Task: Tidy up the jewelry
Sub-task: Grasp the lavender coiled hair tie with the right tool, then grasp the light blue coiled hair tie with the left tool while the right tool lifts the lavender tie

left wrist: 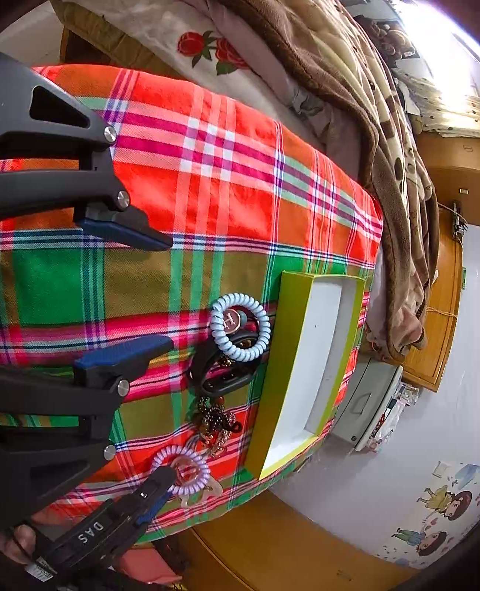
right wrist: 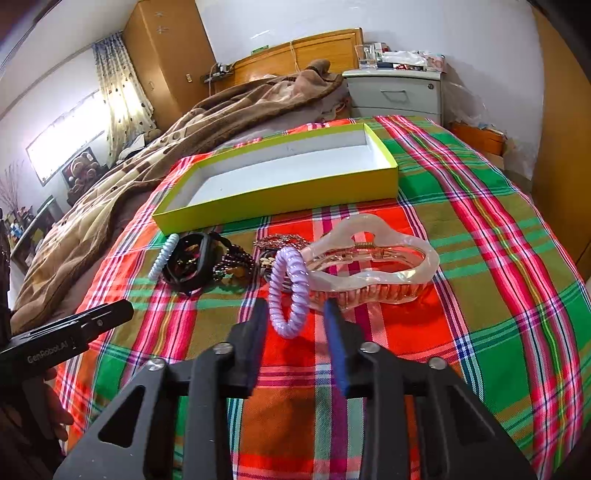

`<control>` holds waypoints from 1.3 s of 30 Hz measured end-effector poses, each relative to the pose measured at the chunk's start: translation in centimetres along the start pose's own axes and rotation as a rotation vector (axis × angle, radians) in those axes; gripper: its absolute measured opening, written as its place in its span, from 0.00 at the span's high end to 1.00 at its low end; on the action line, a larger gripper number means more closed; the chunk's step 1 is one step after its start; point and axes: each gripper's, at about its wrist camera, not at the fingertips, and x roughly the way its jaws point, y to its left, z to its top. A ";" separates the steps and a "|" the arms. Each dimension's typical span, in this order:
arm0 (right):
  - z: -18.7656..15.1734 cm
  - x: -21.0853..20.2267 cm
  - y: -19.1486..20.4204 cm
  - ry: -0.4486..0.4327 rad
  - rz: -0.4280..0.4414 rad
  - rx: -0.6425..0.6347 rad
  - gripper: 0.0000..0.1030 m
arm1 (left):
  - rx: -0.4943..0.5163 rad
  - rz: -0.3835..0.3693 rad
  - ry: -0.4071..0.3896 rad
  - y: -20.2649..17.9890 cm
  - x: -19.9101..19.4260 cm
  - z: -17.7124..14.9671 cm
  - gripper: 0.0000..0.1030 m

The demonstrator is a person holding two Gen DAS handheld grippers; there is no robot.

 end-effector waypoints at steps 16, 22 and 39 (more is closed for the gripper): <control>0.7 -1.6 -0.5 -0.055 0.085 0.006 0.91 | -0.007 -0.054 0.050 0.0 1.4 1.9 0.52; 1.6 -2.1 -0.3 -0.091 0.088 -0.003 0.91 | 0.060 -0.056 0.012 -1.7 1.2 3.4 0.52; 3.5 -1.4 -0.6 -0.098 0.093 0.004 0.91 | 0.193 0.063 0.054 -4.4 3.6 4.8 0.69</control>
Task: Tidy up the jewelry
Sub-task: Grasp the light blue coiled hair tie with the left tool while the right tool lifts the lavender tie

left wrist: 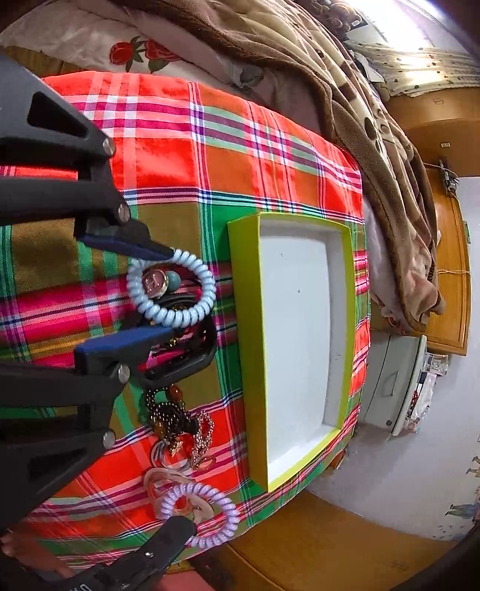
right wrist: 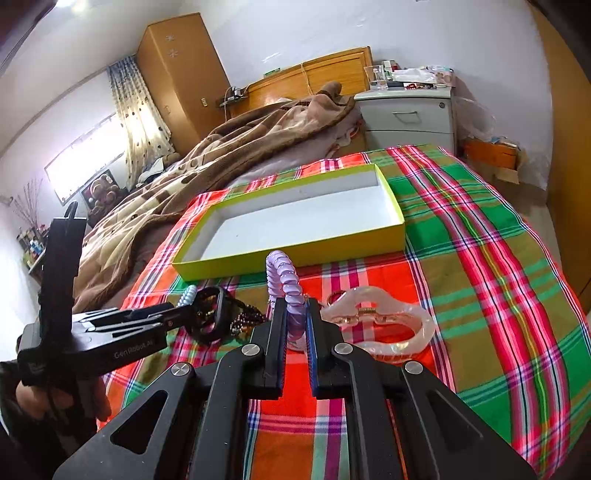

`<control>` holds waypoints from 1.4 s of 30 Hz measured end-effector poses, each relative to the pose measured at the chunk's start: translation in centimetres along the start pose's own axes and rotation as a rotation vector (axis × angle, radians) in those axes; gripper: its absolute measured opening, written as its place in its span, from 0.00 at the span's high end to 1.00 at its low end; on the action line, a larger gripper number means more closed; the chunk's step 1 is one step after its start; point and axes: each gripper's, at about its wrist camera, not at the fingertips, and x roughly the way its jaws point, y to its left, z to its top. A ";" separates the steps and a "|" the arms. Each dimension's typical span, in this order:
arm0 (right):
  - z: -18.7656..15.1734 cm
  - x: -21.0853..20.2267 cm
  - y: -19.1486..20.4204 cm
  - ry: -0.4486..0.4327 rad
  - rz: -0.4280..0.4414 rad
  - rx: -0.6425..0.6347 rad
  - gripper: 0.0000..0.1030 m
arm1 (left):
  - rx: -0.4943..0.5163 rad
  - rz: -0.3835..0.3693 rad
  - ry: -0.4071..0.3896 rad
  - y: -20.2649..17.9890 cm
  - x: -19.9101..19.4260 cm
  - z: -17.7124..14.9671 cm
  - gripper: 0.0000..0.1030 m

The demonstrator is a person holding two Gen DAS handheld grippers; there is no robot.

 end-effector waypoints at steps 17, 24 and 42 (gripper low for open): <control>2.6 0.7 -1.1 -0.004 0.001 0.015 0.91 | -0.074 -0.075 -0.062 2.4 -2.4 1.5 0.89; 3.4 0.4 -1.9 -0.017 -0.012 0.031 0.91 | -0.101 -0.090 -0.073 4.2 -3.0 2.3 0.89; 3.1 0.6 -2.0 -0.002 -0.024 0.026 0.91 | 0.242 0.004 -0.007 0.8 -0.6 -1.6 0.61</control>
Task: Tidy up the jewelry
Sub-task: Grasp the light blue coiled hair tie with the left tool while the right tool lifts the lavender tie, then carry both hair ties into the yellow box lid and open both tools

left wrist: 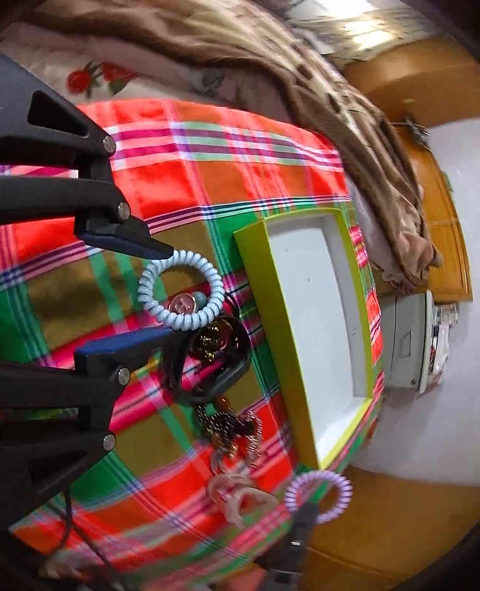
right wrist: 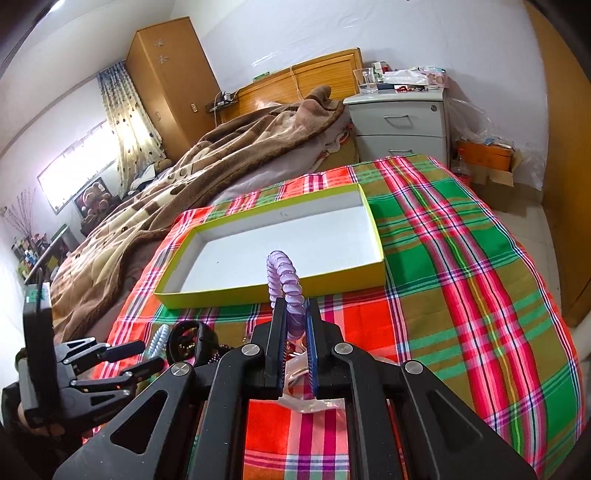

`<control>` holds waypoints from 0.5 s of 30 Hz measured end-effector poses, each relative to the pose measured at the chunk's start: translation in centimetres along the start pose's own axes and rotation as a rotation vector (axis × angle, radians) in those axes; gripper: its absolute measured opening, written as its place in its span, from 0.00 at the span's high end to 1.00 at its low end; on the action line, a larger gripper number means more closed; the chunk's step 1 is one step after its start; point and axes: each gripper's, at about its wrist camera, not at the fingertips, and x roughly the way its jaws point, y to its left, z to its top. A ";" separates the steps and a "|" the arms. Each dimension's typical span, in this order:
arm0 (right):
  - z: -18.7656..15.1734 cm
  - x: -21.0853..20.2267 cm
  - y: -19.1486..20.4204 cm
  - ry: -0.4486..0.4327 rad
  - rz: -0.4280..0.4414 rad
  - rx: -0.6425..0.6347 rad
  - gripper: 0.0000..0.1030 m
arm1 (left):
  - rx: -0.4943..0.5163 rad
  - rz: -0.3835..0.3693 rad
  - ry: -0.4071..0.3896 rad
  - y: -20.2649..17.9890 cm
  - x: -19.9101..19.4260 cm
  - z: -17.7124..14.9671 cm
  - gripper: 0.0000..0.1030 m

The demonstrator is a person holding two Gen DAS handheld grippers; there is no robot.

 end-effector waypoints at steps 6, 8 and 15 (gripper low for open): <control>0.0 -0.2 -0.1 -0.006 -0.006 -0.001 0.91 | 0.028 0.022 0.011 -0.2 0.8 -0.1 0.68; 0.0 -0.2 0.0 -0.005 -0.008 0.000 0.91 | 0.021 0.012 -0.004 -0.1 0.4 0.0 0.84; 0.1 -0.2 -0.1 -0.008 -0.013 0.000 0.91 | -0.064 -0.066 -0.045 1.1 -1.0 0.8 0.90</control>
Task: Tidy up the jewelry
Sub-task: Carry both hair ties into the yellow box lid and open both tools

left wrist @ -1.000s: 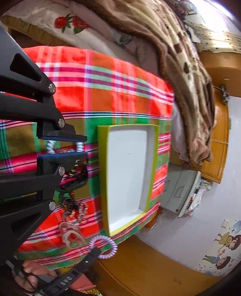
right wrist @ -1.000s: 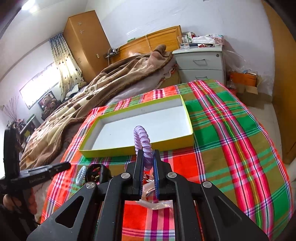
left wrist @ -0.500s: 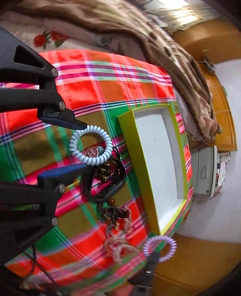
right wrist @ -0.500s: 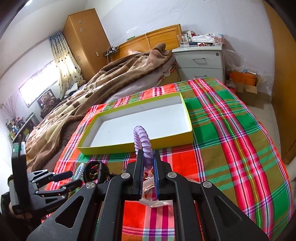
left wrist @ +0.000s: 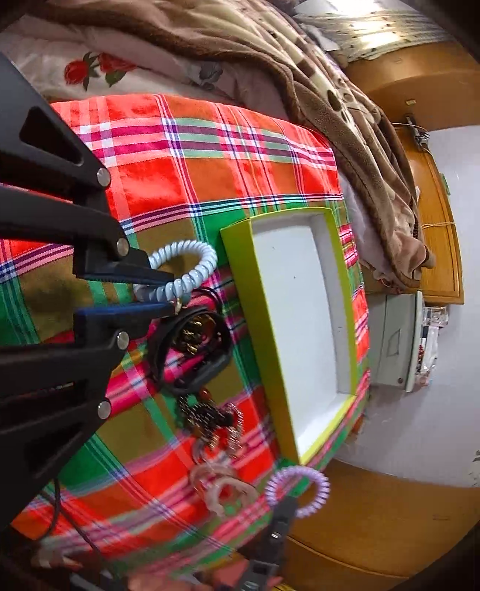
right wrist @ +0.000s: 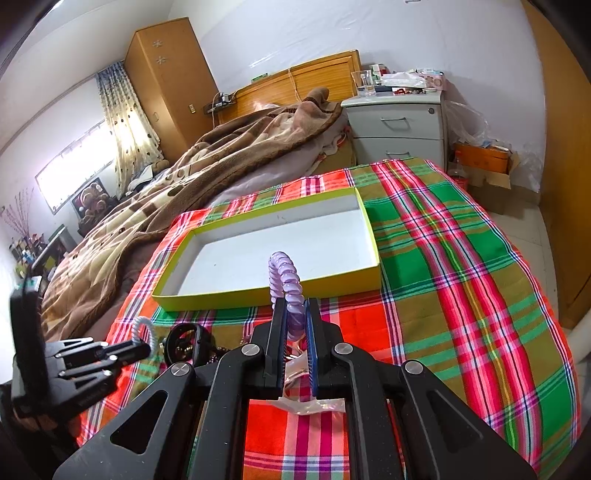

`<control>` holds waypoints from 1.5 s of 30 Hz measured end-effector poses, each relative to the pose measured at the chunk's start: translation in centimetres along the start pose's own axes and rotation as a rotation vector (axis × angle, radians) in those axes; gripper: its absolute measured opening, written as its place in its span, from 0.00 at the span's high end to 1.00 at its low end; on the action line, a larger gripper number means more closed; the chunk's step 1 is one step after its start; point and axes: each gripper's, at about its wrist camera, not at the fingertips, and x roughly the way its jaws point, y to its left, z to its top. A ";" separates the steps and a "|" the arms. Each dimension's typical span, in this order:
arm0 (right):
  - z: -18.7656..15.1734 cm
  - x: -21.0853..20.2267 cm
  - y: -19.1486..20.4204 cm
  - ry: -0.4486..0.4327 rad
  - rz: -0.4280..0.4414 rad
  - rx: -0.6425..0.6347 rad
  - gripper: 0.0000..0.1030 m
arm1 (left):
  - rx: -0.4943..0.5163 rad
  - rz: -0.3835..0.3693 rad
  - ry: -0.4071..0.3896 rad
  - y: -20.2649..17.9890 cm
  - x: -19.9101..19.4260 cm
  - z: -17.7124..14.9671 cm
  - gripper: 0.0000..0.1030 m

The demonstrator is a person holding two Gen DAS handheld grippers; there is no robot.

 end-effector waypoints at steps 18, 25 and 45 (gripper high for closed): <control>6.9 3.2 -1.7 0.053 0.050 -0.016 0.91 | -0.075 -0.108 -0.103 2.5 -1.3 6.8 0.91; 9.1 8.0 -3.0 0.161 0.054 -0.016 0.91 | -0.089 -0.127 -0.062 3.5 1.7 9.7 0.90; 10.2 15.7 -5.0 0.349 0.063 -0.002 0.91 | -0.097 -0.093 0.059 4.1 9.7 13.7 0.90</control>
